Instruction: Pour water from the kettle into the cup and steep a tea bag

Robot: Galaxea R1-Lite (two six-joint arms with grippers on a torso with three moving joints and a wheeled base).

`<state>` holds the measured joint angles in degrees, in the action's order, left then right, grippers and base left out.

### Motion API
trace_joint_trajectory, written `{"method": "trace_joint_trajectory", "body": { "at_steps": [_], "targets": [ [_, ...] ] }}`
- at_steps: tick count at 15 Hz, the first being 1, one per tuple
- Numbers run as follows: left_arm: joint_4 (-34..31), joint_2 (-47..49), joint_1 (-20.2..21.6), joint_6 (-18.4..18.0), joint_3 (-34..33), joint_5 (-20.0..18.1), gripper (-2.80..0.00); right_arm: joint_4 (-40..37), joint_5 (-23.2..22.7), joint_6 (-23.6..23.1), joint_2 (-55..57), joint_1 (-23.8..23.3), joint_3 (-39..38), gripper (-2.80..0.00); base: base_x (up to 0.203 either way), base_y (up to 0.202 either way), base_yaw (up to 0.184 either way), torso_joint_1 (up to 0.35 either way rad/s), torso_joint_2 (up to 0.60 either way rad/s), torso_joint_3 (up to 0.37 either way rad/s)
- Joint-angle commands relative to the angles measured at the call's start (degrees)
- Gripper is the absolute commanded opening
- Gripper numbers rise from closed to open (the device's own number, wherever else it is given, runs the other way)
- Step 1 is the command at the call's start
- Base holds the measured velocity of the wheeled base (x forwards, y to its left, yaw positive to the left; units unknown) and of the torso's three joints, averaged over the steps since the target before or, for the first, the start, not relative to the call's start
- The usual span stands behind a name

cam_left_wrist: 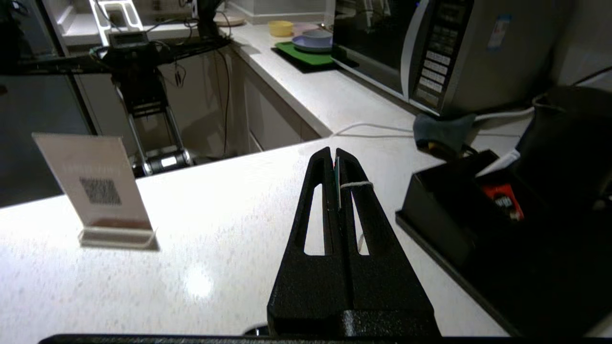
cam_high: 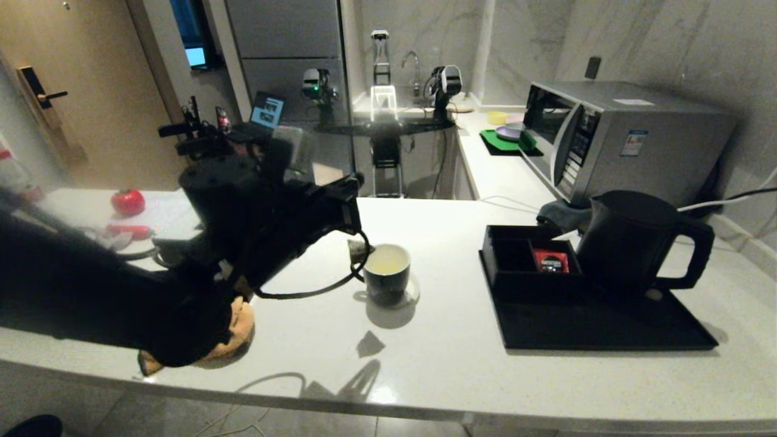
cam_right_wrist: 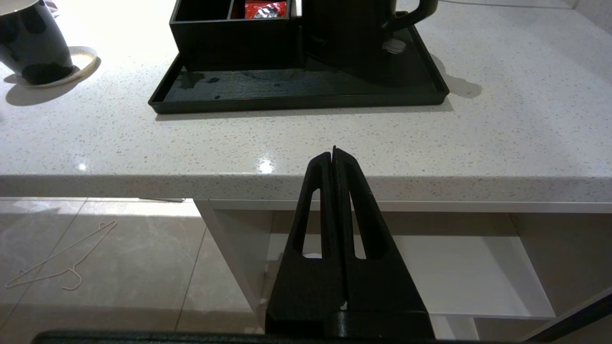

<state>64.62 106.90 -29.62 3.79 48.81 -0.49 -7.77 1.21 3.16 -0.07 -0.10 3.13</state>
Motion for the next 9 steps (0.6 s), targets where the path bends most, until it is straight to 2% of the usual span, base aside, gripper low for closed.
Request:
{"method": "trace_joint_trajectory", "body": {
  "at_steps": [1,9],
  "targets": [
    [-0.58,2.63,-0.15,-0.01,3.36,0.00,-2.80,-0.06,0.02,0.01,0.07,0.01,-0.05,-2.80,0.000,0.000,0.000,0.000,0.00,0.000],
    [-0.95,12.90,-1.90,-0.01,11.25,-0.04,-2.80,-0.06,0.02,0.01,0.07,0.01,0.00,-2.80,0.000,0.000,0.000,0.000,0.00,0.000]
  ]
}}
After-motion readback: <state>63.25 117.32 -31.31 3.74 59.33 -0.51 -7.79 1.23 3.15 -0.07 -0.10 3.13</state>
